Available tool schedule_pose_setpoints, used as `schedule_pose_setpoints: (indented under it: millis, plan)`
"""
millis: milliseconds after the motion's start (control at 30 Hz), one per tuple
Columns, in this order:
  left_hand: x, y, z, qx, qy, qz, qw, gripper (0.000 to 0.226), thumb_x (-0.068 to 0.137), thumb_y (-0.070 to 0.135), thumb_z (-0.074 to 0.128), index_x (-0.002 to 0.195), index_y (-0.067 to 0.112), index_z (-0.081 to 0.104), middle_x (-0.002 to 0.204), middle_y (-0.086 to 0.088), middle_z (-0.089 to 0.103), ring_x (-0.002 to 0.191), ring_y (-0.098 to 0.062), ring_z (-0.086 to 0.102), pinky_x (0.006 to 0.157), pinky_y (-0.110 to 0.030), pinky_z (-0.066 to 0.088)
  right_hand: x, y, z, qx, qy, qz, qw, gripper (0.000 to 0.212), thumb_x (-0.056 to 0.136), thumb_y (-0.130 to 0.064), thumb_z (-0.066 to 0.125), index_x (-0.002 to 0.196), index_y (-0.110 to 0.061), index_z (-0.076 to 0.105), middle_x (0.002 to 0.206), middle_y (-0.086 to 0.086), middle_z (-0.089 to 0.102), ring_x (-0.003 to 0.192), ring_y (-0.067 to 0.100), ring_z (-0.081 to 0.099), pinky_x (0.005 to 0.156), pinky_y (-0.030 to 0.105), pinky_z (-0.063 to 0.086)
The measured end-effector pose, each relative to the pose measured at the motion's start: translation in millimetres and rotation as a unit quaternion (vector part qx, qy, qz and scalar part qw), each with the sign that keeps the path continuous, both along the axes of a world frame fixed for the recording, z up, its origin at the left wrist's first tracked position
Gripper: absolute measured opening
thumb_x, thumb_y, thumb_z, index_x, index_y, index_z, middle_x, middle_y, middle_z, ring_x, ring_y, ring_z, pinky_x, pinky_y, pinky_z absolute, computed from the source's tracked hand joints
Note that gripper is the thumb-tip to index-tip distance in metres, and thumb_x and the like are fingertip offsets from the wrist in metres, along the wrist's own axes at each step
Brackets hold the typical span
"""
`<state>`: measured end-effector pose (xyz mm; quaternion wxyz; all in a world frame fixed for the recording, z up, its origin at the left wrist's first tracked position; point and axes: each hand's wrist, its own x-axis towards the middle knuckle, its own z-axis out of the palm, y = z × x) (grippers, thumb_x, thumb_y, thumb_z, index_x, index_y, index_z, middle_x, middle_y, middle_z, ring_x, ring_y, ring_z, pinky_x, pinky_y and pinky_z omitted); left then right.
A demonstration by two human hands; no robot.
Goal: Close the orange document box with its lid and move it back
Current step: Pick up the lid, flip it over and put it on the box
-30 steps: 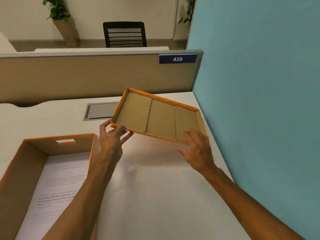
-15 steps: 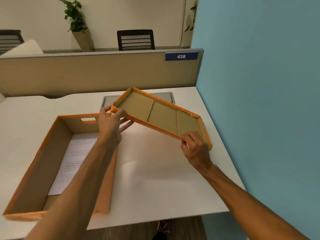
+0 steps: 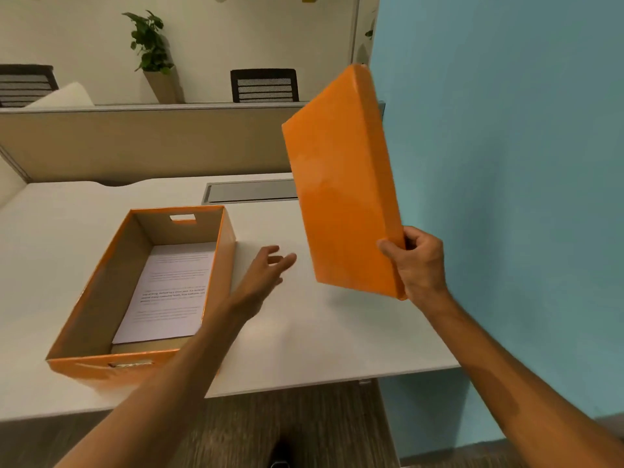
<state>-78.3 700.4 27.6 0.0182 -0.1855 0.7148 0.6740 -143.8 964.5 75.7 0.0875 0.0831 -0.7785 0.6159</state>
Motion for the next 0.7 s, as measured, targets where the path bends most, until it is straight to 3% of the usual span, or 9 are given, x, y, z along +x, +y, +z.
schedule_pose_setpoints:
  millis: [100,233,400,533,600,700]
  plan:
    - [2.8,-1.9,0.1,-0.019,-0.021,-0.047,0.998,0.075,0.092,0.049,0.058,0.151,0.015,0.029,0.153,-0.013,0.040,0.137,-0.032,0.043,0.113,-0.050,0.037,1.2,11.5,12.0,-0.134,-0.100,0.061,0.984,0.025,0.073,-0.020,0.083,0.094,-0.025,0.072,0.092,-0.010,0.077,0.083,0.014,0.074,0.061,0.024,0.058]
    - [7.1,-14.7,6.4,0.029,-0.036,-0.081,0.996,0.067,0.096,0.047,0.050,0.150,0.011,0.034,0.154,-0.010,0.042,0.138,-0.033,0.044,0.114,-0.056,0.035,2.3,15.6,17.1,-0.212,-0.203,0.081,0.953,0.056,0.062,-0.023,0.086,0.114,-0.014,0.068,0.106,-0.001,0.076,0.092,0.022,0.073,0.069,0.040,0.060]
    - [25.6,-47.7,9.1,0.035,-0.044,-0.048,0.997,0.052,0.099,0.036,0.051,0.143,0.010,0.044,0.141,-0.010,0.053,0.125,-0.030,0.054,0.105,-0.047,0.045,11.3,2.1,11.3,-0.253,-0.260,0.080,0.928,0.056,0.067,-0.019,0.082,0.119,-0.014,0.064,0.114,0.007,0.073,0.101,0.032,0.070,0.077,0.051,0.058]
    - [48.3,-92.3,14.5,0.038,-0.054,-0.036,0.997,0.033,0.098,0.026,0.056,0.127,0.011,0.057,0.126,-0.011,0.062,0.114,-0.029,0.061,0.086,-0.035,0.052,25.0,-30.2,1.5,-0.268,-0.302,0.091,0.910,0.055,0.073,-0.017,0.081,0.125,-0.015,0.061,0.124,0.013,0.068,0.113,0.037,0.064,0.091,0.059,0.051]
    - [62.6,-119.5,20.3,0.042,-0.054,-0.025,0.997,0.027,0.096,0.024,0.059,0.119,0.011,0.062,0.121,-0.011,0.065,0.112,-0.029,0.062,0.081,-0.033,0.052,35.7,-52.5,-2.0,-0.270,-0.316,0.097,0.904,0.053,0.074,-0.017,0.081,0.123,-0.016,0.063,0.123,0.012,0.068,0.114,0.037,0.063,0.092,0.059,0.051]
    - [86.2,-163.4,30.1,0.028,-0.046,-0.014,0.998,0.035,0.092,0.024,0.064,0.124,0.009,0.061,0.121,-0.011,0.064,0.109,-0.027,0.063,0.078,-0.033,0.053,52.7,-91.6,-6.6,-0.261,-0.316,0.098,0.907,0.051,0.076,-0.014,0.079,0.124,-0.016,0.062,0.124,0.012,0.067,0.114,0.035,0.062,0.087,0.055,0.055]
